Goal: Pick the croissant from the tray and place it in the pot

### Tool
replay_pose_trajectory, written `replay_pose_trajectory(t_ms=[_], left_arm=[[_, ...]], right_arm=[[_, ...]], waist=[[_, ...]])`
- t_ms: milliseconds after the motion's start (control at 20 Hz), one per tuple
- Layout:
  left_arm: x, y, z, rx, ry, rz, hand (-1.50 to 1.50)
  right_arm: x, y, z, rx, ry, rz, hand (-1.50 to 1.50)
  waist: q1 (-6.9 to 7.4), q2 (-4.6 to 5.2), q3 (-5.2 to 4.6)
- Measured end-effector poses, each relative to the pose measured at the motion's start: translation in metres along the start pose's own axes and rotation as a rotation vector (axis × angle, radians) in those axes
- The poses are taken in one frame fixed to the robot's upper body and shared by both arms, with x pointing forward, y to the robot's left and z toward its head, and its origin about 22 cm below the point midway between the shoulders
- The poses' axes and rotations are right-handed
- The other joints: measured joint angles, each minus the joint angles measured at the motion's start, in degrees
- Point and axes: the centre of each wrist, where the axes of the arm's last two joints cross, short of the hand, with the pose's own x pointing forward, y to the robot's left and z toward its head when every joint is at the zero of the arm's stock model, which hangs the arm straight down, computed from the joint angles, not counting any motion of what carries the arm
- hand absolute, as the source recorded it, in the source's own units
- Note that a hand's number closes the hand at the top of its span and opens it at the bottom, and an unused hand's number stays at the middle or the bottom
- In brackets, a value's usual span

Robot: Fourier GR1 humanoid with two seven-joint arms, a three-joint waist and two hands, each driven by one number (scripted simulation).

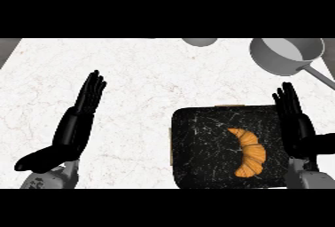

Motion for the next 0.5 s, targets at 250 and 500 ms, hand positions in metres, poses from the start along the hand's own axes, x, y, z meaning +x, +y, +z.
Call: replay_pose_trajectory(t_ms=[250, 500], left_arm=[[-0.016, 0.015, 0.016, 0.125, 0.084, -0.022, 0.0], [-0.03, 0.025, 0.038, 0.234, 0.186, -0.018, 0.0]], right_arm=[[0.05, -0.029, 0.002, 0.049, -0.362, 0.106, 1.5], [0.066, -0.091, 0.029, -0.201, -0.502, 0.397, -1.5]], waist=[[-2.13, -1.38, 1.07], [-4.65, -1.73, 1.22]])
